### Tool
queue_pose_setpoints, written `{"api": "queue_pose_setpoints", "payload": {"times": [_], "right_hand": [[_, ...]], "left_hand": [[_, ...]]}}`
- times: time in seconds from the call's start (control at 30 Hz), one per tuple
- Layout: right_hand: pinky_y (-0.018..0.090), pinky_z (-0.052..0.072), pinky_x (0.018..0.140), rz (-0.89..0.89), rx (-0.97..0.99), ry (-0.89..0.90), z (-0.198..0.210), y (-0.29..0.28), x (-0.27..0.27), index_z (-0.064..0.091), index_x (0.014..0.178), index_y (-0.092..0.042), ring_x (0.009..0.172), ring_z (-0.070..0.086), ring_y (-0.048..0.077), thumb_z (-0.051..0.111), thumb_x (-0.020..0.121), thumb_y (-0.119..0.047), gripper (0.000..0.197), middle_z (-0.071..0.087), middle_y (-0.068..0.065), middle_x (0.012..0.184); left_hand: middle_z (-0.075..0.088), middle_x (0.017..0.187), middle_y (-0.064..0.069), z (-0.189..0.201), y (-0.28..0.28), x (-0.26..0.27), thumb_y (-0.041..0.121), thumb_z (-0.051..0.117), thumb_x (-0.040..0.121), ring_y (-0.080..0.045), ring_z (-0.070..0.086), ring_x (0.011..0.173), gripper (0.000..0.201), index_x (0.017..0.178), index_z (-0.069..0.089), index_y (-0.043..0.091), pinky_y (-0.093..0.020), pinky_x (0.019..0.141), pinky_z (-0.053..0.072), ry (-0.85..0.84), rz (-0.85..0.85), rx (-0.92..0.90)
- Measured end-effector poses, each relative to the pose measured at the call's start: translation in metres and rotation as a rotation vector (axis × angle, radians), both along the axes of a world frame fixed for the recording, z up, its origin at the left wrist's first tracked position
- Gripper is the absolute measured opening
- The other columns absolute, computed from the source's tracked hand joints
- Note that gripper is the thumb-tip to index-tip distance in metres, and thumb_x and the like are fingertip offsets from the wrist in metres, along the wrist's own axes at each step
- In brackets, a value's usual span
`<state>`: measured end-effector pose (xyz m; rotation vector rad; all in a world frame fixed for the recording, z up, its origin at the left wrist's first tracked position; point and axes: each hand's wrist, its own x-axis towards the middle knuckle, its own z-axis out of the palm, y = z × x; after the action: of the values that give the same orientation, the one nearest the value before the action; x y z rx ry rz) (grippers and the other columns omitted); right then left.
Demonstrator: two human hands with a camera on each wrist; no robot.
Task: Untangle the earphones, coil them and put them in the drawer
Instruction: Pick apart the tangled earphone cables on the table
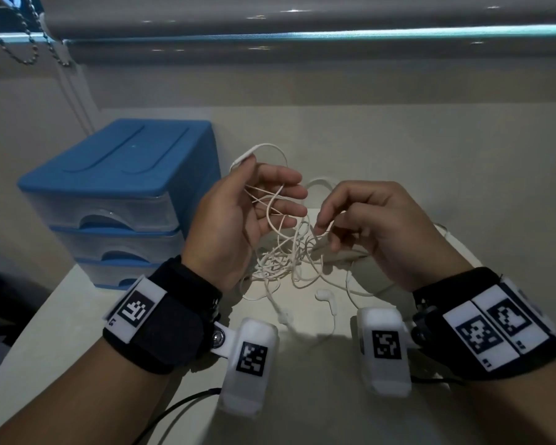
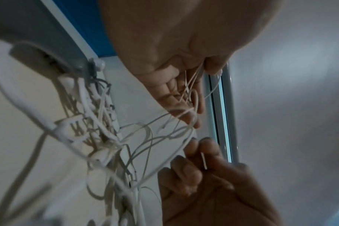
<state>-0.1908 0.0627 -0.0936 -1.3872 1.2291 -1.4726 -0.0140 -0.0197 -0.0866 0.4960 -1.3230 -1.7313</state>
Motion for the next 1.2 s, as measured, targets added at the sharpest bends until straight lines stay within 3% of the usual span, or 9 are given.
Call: {"api": "queue_pose_setpoints", "payload": {"times": [0.17,0.33,0.43,0.57,0.7,0.83,0.93,1.03,1.2], "right_hand": [[0.026,0.045,0.06,-0.135,0.042,0.179,-0.005,-0.003,-0.004,0.071,0.087,-0.013,0.061,0.055,0.011,0.07,0.08,0.006,0.02,0.07,0.007,0.09],[0.031,0.042,0.064,-0.033,-0.013,0.19,-0.002,0.001,0.001,0.067,0.089,-0.007,0.064,0.048,0.018,0.076,0.081,0.005,0.017,0.061,-0.018,0.066],[0.033,0.044,0.064,0.023,-0.075,0.192,0.002,0.003,0.004,0.072,0.086,-0.004,0.061,0.052,0.014,0.078,0.081,0.005,0.012,0.064,-0.013,0.069],[0.042,0.045,0.063,0.043,-0.098,0.23,0.002,0.003,0.008,0.079,0.09,-0.008,0.064,0.053,0.026,0.083,0.078,0.0,0.015,0.067,0.012,0.082],[0.029,0.042,0.064,0.036,-0.055,0.33,0.0,0.001,0.007,0.08,0.09,-0.017,0.063,0.047,0.014,0.088,0.075,-0.011,0.018,0.061,0.007,0.083],[0.011,0.045,0.054,0.076,0.028,0.205,0.003,0.008,0.013,0.076,0.084,-0.01,0.058,0.042,0.003,0.082,0.075,0.007,0.02,0.05,0.01,0.088],[0.011,0.044,0.055,0.078,0.027,0.215,0.004,0.008,0.014,0.075,0.087,-0.014,0.059,0.042,0.006,0.081,0.076,0.008,0.026,0.05,0.01,0.09],[0.016,0.042,0.062,0.04,0.01,0.44,0.003,0.002,0.011,0.08,0.096,-0.021,0.066,0.046,0.013,0.086,0.077,-0.009,0.023,0.056,0.005,0.089],[0.011,0.043,0.06,0.052,0.011,0.397,0.001,0.004,0.01,0.077,0.087,-0.01,0.066,0.046,0.003,0.084,0.08,-0.006,0.01,0.053,0.003,0.086]], "left_hand": [[0.07,0.096,-0.022,0.001,-0.001,0.001,0.037,0.031,0.109,-0.023,0.068,0.073,0.054,0.102,0.069,-0.002,-0.027,0.065,0.055,0.028,-0.044,0.013],[0.07,0.095,-0.022,0.001,-0.001,0.001,0.037,0.031,0.109,-0.023,0.068,0.073,0.055,0.101,0.069,-0.002,-0.027,0.066,0.055,0.038,-0.043,0.022],[0.07,0.094,-0.021,0.002,-0.001,0.001,0.037,0.03,0.109,-0.023,0.067,0.073,0.055,0.101,0.068,-0.002,-0.027,0.067,0.056,0.038,-0.046,0.018],[0.07,0.094,-0.021,0.002,-0.001,0.001,0.037,0.031,0.109,-0.022,0.067,0.073,0.055,0.1,0.069,-0.001,-0.027,0.068,0.057,0.058,-0.05,0.057],[0.07,0.093,-0.02,0.002,-0.001,0.0,0.037,0.03,0.11,-0.021,0.068,0.072,0.056,0.103,0.067,-0.004,-0.024,0.064,0.058,0.07,-0.046,0.088],[0.07,0.093,-0.02,0.002,-0.001,-0.001,0.037,0.029,0.11,-0.02,0.069,0.072,0.056,0.105,0.067,-0.004,-0.022,0.064,0.06,0.074,-0.063,0.121],[0.071,0.093,-0.019,0.003,-0.001,0.0,0.039,0.031,0.11,-0.018,0.071,0.071,0.056,0.105,0.068,-0.003,-0.021,0.062,0.06,0.123,-0.078,0.184],[0.07,0.093,-0.017,0.004,-0.001,0.001,0.04,0.032,0.109,-0.017,0.07,0.07,0.054,0.105,0.067,-0.002,-0.02,0.063,0.061,0.159,-0.118,0.25],[0.069,0.096,-0.016,0.001,-0.003,0.001,0.039,0.036,0.107,-0.018,0.067,0.072,0.051,0.106,0.068,0.0,-0.023,0.064,0.059,0.119,-0.114,0.236]]}}
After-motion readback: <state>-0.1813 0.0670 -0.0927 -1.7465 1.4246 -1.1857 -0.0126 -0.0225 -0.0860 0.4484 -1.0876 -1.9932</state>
